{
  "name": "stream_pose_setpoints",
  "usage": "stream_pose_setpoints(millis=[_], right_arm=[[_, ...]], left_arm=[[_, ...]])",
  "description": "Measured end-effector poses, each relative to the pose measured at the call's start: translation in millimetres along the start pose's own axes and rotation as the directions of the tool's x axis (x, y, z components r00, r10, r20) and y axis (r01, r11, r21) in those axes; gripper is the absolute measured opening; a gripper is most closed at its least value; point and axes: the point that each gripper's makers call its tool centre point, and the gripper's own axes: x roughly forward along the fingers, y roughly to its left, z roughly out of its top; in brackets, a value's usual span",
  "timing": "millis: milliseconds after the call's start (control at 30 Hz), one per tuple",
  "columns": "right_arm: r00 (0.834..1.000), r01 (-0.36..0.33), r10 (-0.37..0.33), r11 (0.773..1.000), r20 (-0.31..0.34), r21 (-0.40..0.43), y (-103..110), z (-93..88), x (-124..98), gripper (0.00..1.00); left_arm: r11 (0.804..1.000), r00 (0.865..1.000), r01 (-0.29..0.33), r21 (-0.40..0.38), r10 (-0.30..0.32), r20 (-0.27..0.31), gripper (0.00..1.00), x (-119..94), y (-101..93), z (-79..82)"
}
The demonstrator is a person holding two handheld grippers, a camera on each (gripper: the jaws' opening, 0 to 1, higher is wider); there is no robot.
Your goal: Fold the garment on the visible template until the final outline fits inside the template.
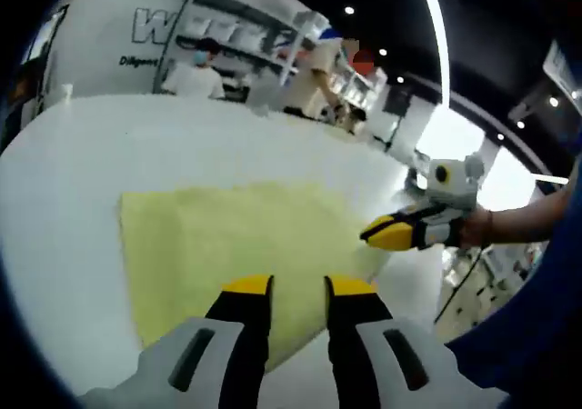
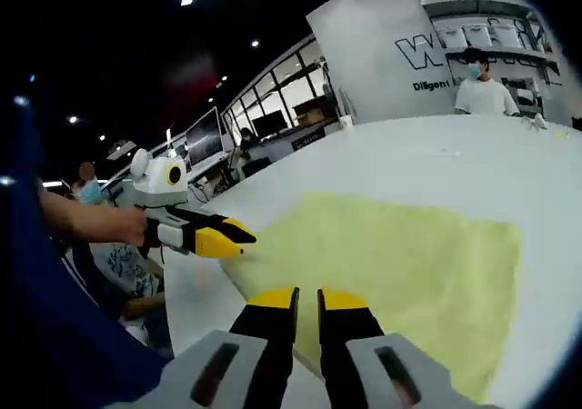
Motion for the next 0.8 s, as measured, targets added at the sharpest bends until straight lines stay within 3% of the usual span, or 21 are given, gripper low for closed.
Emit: stream_pose_setpoints(millis=[167, 400, 500, 533, 800], right_arm=[[0.999, 0.017, -0.020, 0.997, -0.042, -0.070, 2, -3.8, 21, 0.06], [0.993, 0.012, -0.026, 0.993, -0.119, -0.119, -2, -22.4, 23, 0.01], [0.989, 0.010, -0.031, 0.989, -0.141, -0.146, -3, -29.7, 22, 0.00], [0.985, 0.023, -0.056, 0.981, -0.166, -0.193, -6, -33.7, 19, 0.00], [0.988, 0.015, -0.050, 0.974, -0.149, -0.224, -19, -38.9, -1, 0.00]], left_arm=[[0.994, 0.998, -0.019, 0.105, 0.025, -0.055, 0.18, 24, 0.6, -4.1], [0.992, 0.996, -0.034, 0.119, 0.043, -0.080, 0.07, 31, 10.1, -13.7], [0.989, 0.992, -0.020, 0.149, 0.038, -0.122, 0.01, 30, 9.6, -23.5], [0.983, 0.990, -0.014, 0.182, 0.039, -0.136, 0.01, 30, 10.7, -31.9], [0.986, 0.991, -0.046, 0.161, 0.065, -0.114, 0.01, 8, 35.4, -43.6]])
